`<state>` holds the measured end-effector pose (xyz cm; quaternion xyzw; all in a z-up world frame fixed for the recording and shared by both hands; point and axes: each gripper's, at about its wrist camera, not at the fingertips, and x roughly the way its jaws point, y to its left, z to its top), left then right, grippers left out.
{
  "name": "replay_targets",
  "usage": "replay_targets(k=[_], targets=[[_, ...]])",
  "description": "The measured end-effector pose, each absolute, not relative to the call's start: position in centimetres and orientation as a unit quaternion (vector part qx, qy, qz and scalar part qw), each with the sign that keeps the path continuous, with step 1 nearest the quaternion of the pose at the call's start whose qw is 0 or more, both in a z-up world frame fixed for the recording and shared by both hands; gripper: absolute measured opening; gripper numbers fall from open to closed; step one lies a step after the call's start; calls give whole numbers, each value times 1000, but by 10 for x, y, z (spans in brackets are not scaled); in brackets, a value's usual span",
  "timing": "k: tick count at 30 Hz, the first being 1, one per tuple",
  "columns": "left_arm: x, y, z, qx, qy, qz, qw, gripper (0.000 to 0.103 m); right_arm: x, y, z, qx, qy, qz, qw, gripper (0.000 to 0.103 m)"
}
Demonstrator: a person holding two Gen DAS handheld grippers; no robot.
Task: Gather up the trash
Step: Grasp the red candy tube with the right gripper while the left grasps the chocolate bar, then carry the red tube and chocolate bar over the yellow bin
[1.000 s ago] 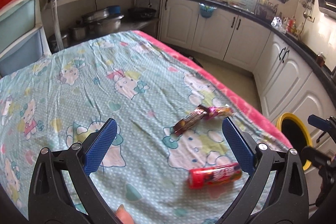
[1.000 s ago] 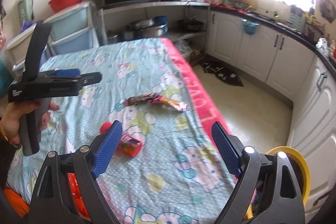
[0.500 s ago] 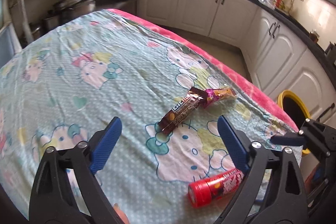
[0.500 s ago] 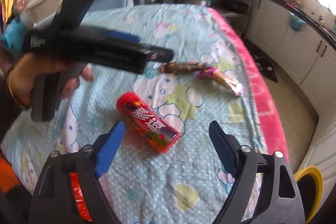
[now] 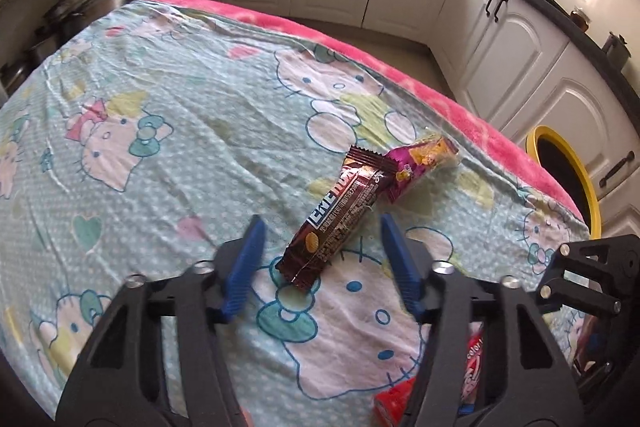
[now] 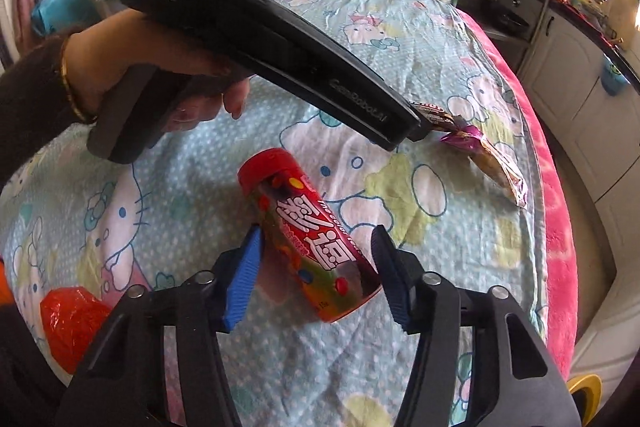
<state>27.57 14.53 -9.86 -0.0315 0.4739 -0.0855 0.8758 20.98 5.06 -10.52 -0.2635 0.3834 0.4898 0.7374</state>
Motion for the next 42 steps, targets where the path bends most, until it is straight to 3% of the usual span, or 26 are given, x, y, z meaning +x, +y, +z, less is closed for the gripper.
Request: replay_targets(k=[2, 5, 11, 12, 14, 42], targets=[[276, 145, -101, -29, 475, -84, 876, 31, 213, 51, -107, -262, 382, 489, 739, 41], [276, 149, -102, -34, 477, -83, 874, 27, 213, 46, -105, -255, 386, 484, 742, 35], [268, 150, -99, -33, 474, -73, 877, 21, 215, 31, -104, -225, 399, 473, 753, 33], [266, 150, -98, -33, 474, -70, 877, 13, 215, 28, -103, -219, 401, 469, 756, 33], [260, 153, -98, -37, 473, -57, 878, 10, 214, 24, -102, -212, 402, 464, 760, 33], [192, 96, -38, -44, 410, -60, 909, 8, 192, -65, -54, -116, 385, 387, 829, 32]])
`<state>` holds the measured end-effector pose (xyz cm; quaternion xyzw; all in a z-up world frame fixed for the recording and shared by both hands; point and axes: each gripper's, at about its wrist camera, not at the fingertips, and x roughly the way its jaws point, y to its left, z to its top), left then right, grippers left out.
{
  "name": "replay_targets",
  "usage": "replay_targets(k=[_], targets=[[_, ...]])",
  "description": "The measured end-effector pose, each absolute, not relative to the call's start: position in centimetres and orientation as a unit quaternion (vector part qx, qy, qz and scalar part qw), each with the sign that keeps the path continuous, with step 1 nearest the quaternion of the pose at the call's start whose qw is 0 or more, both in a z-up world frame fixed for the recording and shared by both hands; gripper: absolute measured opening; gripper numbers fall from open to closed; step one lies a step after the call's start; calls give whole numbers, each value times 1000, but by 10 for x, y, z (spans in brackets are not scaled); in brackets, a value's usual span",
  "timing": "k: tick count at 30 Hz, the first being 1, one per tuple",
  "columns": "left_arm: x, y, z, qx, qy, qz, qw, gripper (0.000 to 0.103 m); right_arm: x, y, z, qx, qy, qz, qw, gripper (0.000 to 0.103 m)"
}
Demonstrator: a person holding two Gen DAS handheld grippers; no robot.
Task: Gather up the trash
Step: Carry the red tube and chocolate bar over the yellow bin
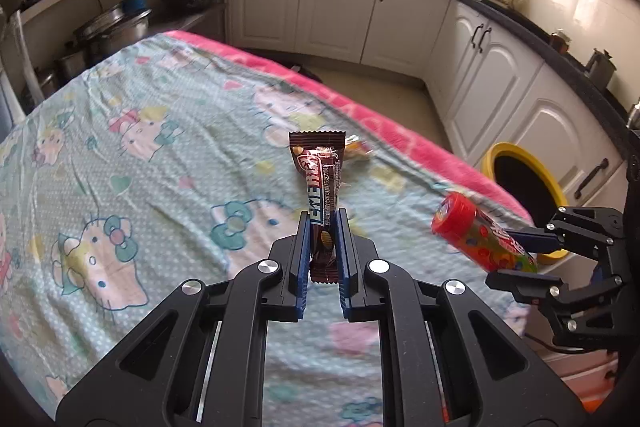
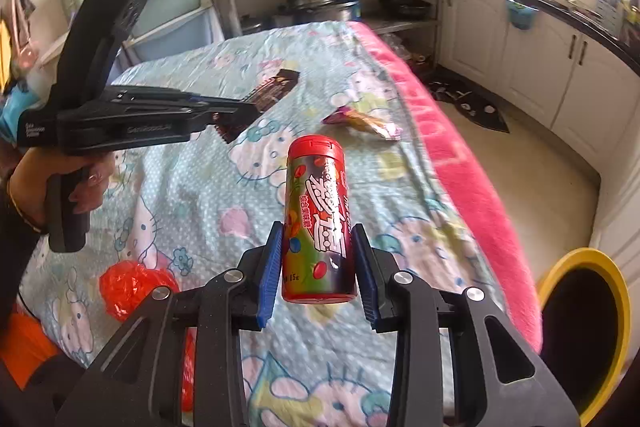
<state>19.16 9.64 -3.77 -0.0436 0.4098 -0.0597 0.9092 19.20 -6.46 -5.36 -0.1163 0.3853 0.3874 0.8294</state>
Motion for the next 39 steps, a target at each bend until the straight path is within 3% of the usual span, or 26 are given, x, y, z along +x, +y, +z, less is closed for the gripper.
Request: replay_targets(k=[25, 39], targets=[[192, -14, 15, -29, 355, -146, 923, 8, 184, -183, 3, -37, 329, 290, 898, 32], [201, -74, 14, -24, 351, -199, 915, 8, 184, -252, 19, -7, 305, 219, 927, 32]])
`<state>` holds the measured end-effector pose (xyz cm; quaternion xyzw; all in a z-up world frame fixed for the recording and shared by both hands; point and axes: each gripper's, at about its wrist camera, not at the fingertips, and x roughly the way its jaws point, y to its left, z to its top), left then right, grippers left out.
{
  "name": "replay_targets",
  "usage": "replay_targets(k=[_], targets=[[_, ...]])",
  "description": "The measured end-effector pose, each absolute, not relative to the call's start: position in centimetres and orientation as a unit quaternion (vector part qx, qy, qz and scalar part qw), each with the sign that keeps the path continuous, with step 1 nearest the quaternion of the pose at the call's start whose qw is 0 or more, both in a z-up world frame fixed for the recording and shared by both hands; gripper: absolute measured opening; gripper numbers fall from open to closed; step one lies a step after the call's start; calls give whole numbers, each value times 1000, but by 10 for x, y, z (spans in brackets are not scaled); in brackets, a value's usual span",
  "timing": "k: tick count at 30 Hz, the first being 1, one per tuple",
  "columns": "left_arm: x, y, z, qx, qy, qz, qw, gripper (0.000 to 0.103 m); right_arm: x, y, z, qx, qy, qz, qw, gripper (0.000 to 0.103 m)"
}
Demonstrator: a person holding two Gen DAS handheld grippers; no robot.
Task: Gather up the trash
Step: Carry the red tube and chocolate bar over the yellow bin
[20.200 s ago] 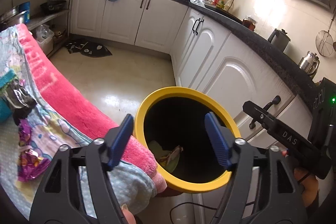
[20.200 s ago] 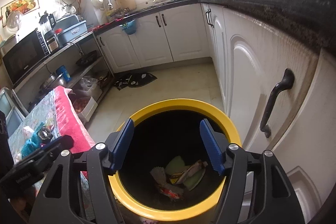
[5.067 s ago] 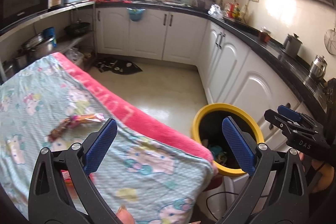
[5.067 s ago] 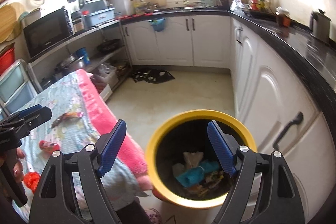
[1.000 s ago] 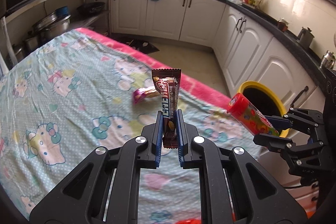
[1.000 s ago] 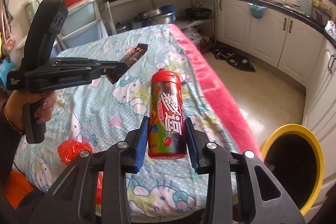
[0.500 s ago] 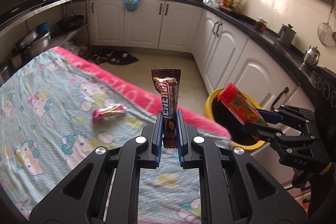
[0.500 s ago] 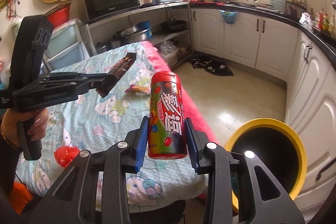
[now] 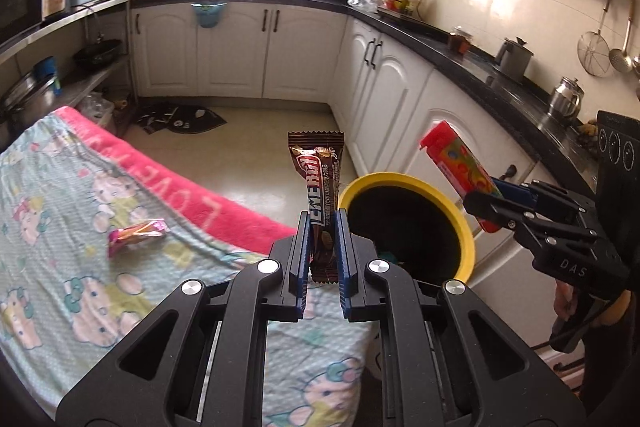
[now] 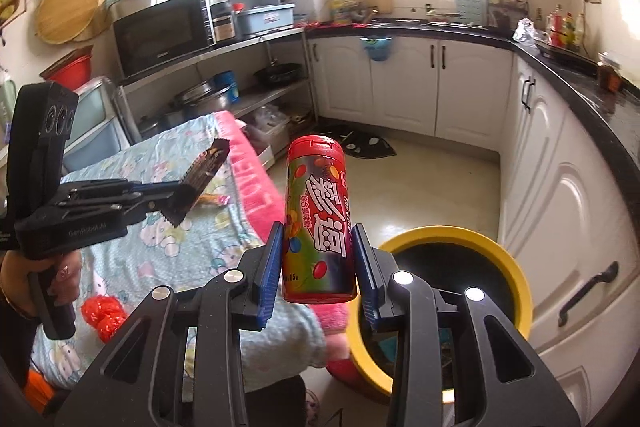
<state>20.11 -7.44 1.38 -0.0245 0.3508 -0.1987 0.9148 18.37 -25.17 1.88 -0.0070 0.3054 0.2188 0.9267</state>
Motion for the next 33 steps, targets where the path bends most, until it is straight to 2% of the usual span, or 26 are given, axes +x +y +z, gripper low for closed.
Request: replay_targets(k=[11, 21, 33], targets=[[211, -114, 2, -32, 354, -226, 907, 8, 180, -292, 14, 7, 301, 159, 940, 32], [220, -145, -32, -63, 382, -243, 889, 8, 182, -319, -2, 16, 310, 104, 945, 32], [232, -178, -81, -70, 430, -258, 862, 8, 197, -339, -45, 14, 364, 64, 929, 32]])
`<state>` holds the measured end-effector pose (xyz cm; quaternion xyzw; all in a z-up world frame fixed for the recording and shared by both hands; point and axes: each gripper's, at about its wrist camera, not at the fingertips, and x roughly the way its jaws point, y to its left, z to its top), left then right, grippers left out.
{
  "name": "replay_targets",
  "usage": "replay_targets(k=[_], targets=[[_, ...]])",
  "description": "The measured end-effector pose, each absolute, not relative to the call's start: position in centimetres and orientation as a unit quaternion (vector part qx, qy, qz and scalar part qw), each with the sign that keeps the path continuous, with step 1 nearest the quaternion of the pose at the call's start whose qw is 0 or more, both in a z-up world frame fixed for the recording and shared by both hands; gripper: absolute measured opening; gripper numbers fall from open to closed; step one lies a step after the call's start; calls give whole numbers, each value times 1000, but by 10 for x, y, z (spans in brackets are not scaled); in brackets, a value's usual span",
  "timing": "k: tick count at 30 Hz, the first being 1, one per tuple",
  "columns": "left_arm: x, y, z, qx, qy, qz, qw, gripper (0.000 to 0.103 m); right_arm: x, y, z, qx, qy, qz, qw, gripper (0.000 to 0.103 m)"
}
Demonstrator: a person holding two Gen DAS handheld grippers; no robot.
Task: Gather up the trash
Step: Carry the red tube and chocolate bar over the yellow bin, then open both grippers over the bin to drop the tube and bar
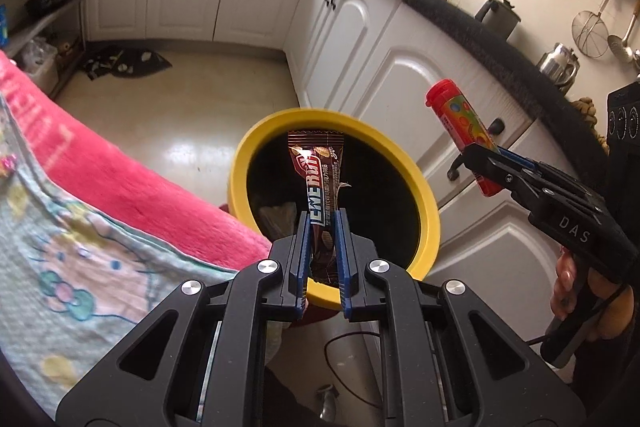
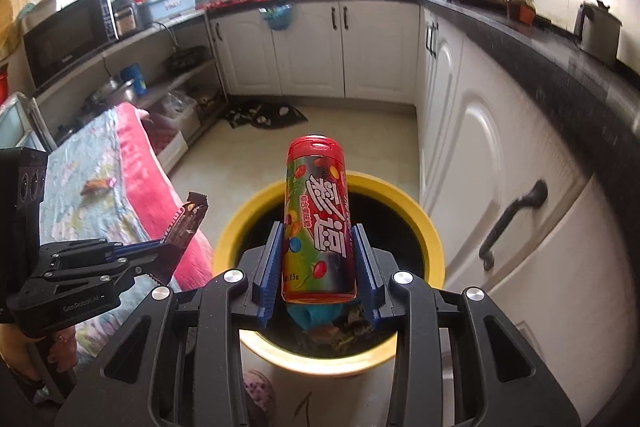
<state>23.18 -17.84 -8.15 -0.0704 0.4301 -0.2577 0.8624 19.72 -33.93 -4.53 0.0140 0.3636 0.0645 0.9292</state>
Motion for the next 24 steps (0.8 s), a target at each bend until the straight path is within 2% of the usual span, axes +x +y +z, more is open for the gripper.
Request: replay_targets(k=[10, 24], targets=[[240, -189, -119, -72, 467, -256, 843, 8, 212, -349, -95, 31, 425, 59, 903, 33], [251, -178, -125, -87, 474, -241, 843, 9, 226, -349, -110, 33, 442, 59, 894, 33]])
